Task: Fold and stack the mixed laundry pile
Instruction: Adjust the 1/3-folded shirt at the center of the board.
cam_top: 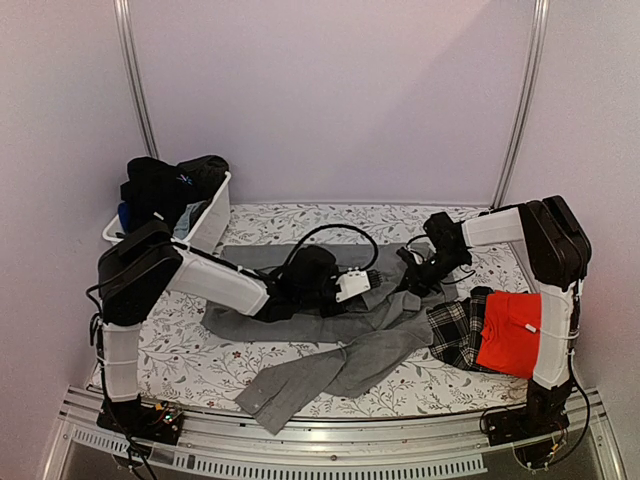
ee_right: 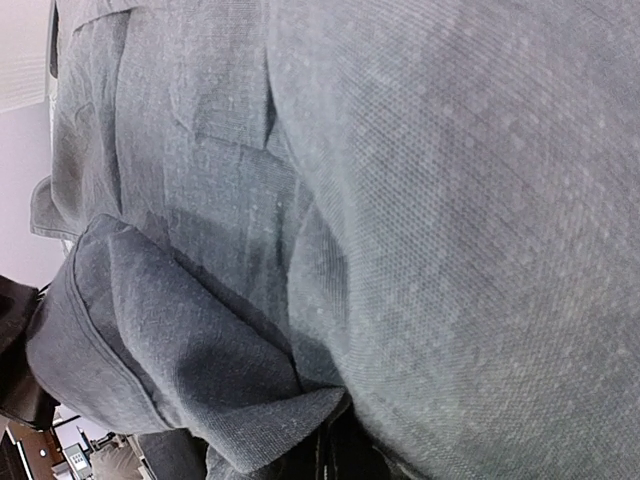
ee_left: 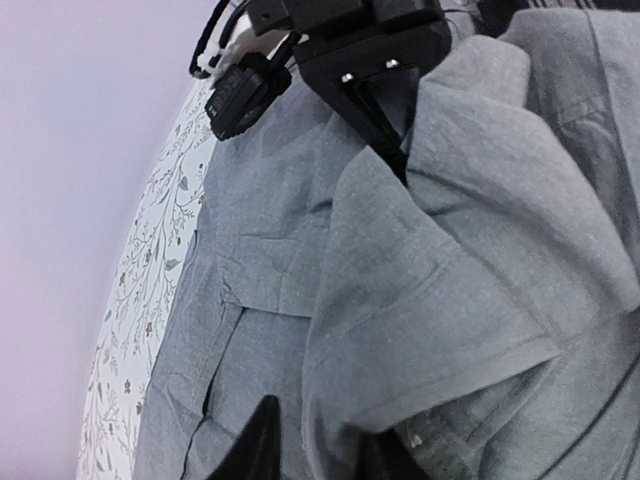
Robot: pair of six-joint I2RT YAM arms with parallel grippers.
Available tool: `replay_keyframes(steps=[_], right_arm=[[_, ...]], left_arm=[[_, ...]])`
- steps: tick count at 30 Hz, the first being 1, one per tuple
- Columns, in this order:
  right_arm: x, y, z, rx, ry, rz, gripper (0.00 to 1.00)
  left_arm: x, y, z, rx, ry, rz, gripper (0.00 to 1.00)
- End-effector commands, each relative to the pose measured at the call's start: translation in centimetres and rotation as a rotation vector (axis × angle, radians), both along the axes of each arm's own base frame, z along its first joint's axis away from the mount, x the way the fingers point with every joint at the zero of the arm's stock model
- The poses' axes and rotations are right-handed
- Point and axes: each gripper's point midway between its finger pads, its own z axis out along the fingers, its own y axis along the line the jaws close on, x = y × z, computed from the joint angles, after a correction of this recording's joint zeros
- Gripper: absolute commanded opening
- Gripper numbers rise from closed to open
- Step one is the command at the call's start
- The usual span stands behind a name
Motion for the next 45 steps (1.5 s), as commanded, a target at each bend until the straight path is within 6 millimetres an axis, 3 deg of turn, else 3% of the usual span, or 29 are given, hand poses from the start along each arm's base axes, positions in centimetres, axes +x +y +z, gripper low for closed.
replay_keyframes(steps=[1, 3, 5, 9, 12, 15, 17, 19, 22, 27, 30, 34, 38, 41, 45], right_arm=[[-0.3, 0.3, 0.7, 0.025, 0.011, 0.028, 0.0], [-0.5, 0.3, 1.9, 0.045, -0.009, 0.043, 0.02], [-0.6, 0.3, 3.5, 0.08, -0.035, 0.057, 0.14], [0.2, 0.1, 9.5, 0.179, -0.2, 0.068, 0.65], [1.5, -0.2, 15.7, 0.292, -0.361, 0.051, 0.91], [3.4, -1.2, 20.0, 0.357, -0.467, -0.006, 0.99], [5.1, -2.2, 21.0, 0.364, -0.483, -0.063, 0.99], [6.9, -2.8, 20.8, 0.337, -0.471, -0.113, 0.95], [9.3, -2.9, 18.7, 0.289, -0.425, -0.15, 0.88], [11.8, -2.7, 15.4, 0.252, -0.365, -0.175, 0.8], [12.1, -2.2, 13.5, 0.234, -0.336, -0.167, 0.76], [12.0, -1.5, 9.4, 0.174, -0.269, -0.15, 0.72], [11.9, -0.8, 6.5, 0.124, -0.229, -0.129, 0.7], [12.1, -0.3, 6.1, 0.107, -0.23, -0.117, 0.68], [12.9, 0.2, 7.4, 0.11, -0.266, -0.095, 0.66]], left_arm=[[-0.7, -1.9, 4.0, -0.072, -0.001, -0.053, 0.0], [-1.3, -2.1, 5.1, -0.082, 0.035, -0.083, 0.0], [-1.9, -2.0, 6.9, -0.107, 0.072, -0.087, 0.0], [-4.5, -1.1, 11.3, -0.145, 0.142, -0.145, 0.0], [-6.6, -0.3, 13.3, -0.144, 0.225, -0.184, 0.0], [-8.2, 0.0, 15.0, -0.152, 0.274, -0.222, 0.0], [-9.2, -0.1, 15.9, -0.147, 0.287, -0.249, 0.0], [-10.0, -0.2, 16.8, -0.142, 0.298, -0.274, 0.0], [-11.4, -0.3, 18.7, -0.141, 0.301, -0.318, 0.0], [-14.3, 0.4, 22.1, -0.156, 0.315, -0.43, 0.0], [-16.0, 0.7, 21.6, -0.111, 0.349, -0.476, 0.0], [-17.9, 0.3, 20.7, -0.086, 0.381, -0.52, 0.0], [-18.6, 0.1, 21.8, -0.101, 0.376, -0.55, 0.0], [-19.5, 0.2, 22.9, -0.111, 0.379, -0.592, 0.0], [-20.4, 0.5, 24.2, -0.133, 0.397, -0.625, 0.0]])
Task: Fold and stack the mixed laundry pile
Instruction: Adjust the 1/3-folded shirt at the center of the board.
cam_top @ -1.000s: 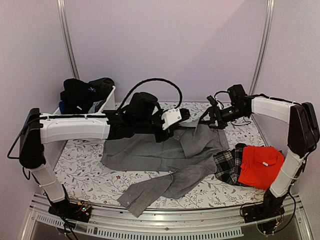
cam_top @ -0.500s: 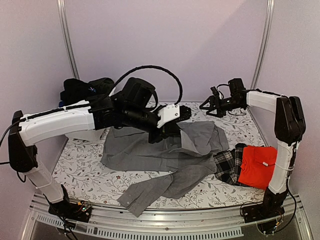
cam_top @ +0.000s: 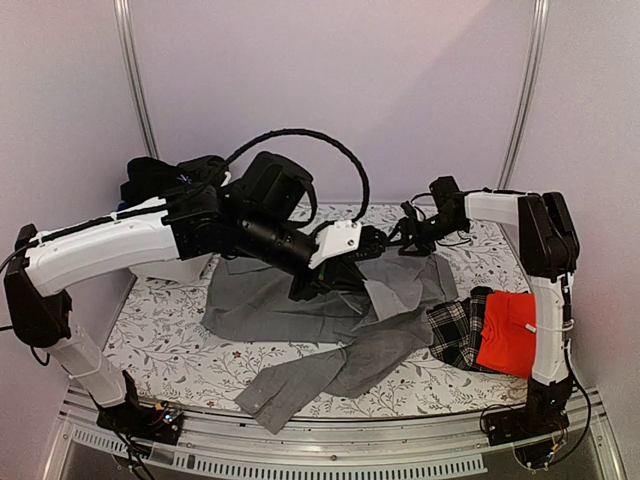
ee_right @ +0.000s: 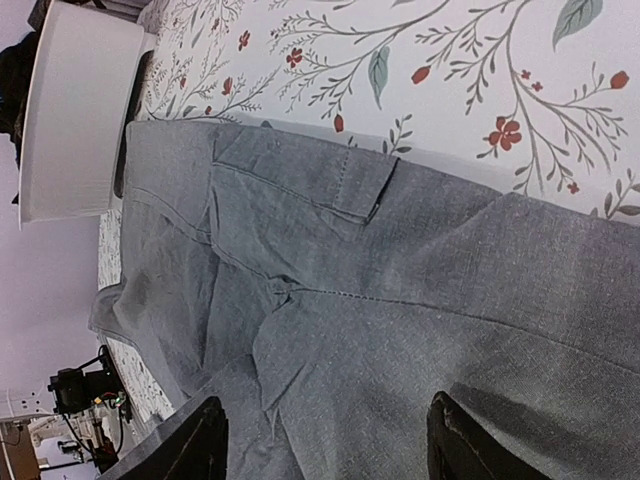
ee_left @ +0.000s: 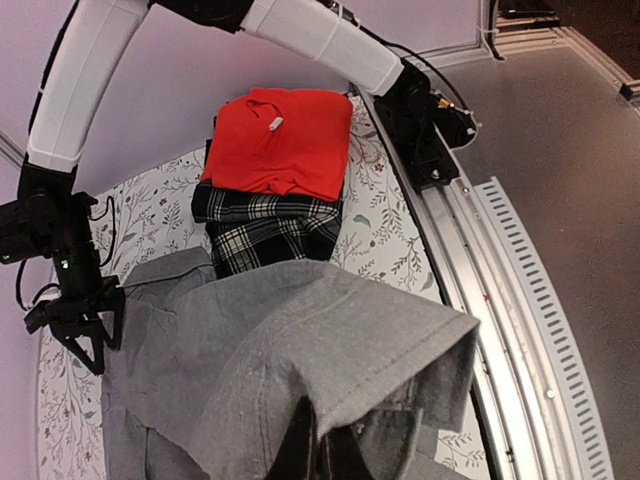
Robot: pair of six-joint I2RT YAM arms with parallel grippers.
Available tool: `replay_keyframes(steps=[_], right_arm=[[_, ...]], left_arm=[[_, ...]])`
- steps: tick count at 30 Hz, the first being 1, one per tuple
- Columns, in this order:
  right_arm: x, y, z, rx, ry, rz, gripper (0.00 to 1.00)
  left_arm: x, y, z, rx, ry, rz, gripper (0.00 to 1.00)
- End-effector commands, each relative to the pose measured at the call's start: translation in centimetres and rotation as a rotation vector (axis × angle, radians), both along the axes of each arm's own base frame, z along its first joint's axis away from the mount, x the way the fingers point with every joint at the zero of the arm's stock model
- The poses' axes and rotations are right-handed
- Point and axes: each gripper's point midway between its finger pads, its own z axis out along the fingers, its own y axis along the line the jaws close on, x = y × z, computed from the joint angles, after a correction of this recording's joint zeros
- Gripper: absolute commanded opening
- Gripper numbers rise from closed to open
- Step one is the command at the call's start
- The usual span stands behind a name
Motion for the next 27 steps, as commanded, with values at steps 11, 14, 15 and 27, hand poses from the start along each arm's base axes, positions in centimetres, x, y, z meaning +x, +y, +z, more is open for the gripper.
replay_keyframes(steps=[11, 14, 15, 27], right_arm=[[1.5, 0.6, 0.2, -0.061, -0.041, 0.028, 0.6], [0.7, 0.3, -2.6, -0.123, 0.007, 0.04, 0.57], [0.4, 0.2, -3.4, -0.144, 0.025, 0.044, 0.56], [1.3, -3.7, -5.4, -0.259, 0.034, -0.055, 0.52]], left_arm=[[-3.9, 1.4, 2.7, -0.032, 0.039, -0.131, 0.0], [-4.1, 1.5, 2.3, -0.022, 0.038, -0.127, 0.0], [-4.0, 1.6, 1.8, -0.011, 0.037, -0.118, 0.0], [1.8, 0.2, -2.1, -0.04, -0.031, 0.154, 0.0]])
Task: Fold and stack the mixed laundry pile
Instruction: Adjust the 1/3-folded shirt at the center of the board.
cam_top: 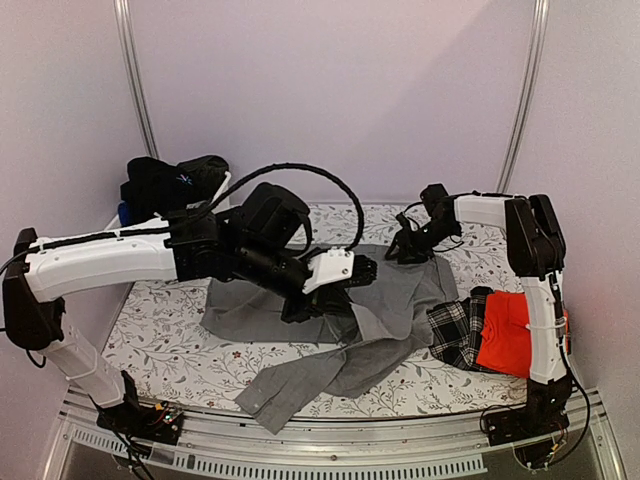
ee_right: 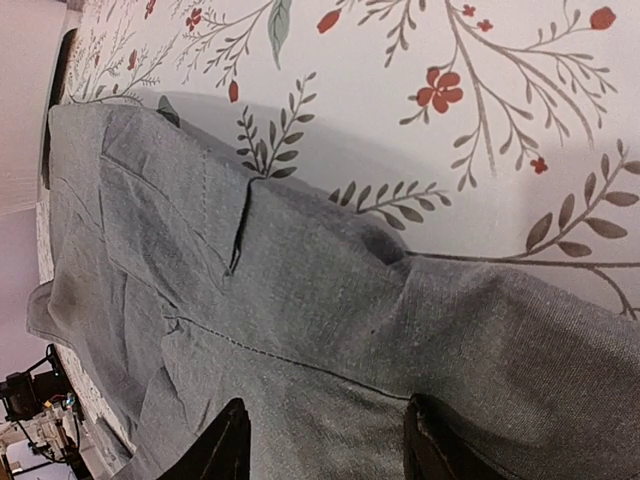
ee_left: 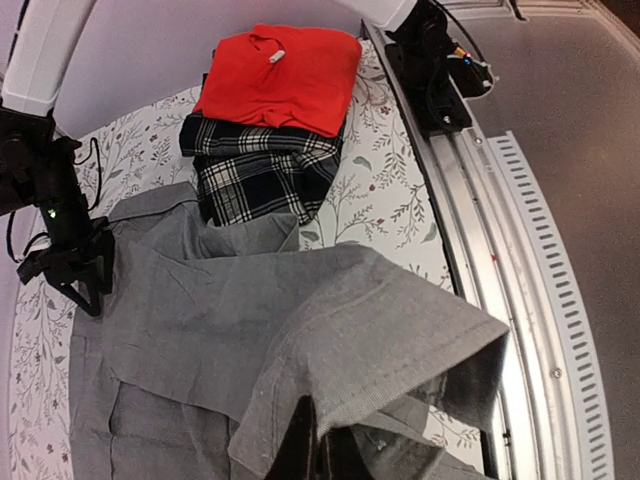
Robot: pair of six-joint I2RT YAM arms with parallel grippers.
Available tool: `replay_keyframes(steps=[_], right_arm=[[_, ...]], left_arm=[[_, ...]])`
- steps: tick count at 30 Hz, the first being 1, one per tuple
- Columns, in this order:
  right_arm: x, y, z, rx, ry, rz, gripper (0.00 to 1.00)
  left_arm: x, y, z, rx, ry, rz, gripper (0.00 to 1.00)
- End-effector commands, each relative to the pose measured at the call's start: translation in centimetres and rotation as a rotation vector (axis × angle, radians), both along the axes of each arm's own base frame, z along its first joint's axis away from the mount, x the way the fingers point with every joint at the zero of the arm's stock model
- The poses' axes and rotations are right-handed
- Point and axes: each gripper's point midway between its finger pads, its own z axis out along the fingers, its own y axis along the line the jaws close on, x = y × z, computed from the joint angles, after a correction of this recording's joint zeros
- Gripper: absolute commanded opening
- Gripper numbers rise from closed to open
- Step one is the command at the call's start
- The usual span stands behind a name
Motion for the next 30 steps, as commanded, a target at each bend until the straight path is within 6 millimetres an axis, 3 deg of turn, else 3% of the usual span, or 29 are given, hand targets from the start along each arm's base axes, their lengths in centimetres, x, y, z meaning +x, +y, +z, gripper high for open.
replay_keyframes(steps=[1, 5, 8, 12, 15, 18, 23, 30], right_arm=[[1.4, -2.8, 0.2, -0.072, -0.023, -0.075, 0.52], [3.3, -3.4, 3.7, -0.038, -0.112, -0.08, 0.54], [4.0, -5.2, 6.5, -0.034, -0.162, -0.12, 0.53], [4.0, -7.9, 8.2, -0.05, -0.18, -0.193, 0.52], [3.5, -9.7, 7.5, -0.085, -0.152, -0.24, 0.49], [2.7, -10.4, 5.8, -0.099, -0.106, -0.248, 0.48], [1.6, -9.3, 4.1, -0.044, -0.048, -0.21, 0.43], [1.6, -8.8, 1.9, -0.023, -0.009, -0.191, 0.4]], left_arm=[[2.8, -1.8, 2.5, -0.133, -0.076, 0.107, 0.0], [5.4, -2.1, 3.1, -0.162, -0.09, 0.171, 0.0], [7.0, -1.8, 3.4, -0.176, -0.099, 0.214, 0.0], [7.7, -1.5, 3.2, -0.169, -0.119, 0.224, 0.0], [7.9, -1.5, 2.8, -0.155, -0.134, 0.221, 0.0], [8.3, -1.5, 2.8, -0.156, -0.145, 0.225, 0.0], [9.0, -1.7, 2.7, -0.155, -0.164, 0.234, 0.0], [9.6, -2.2, 2.6, -0.152, -0.183, 0.234, 0.0]])
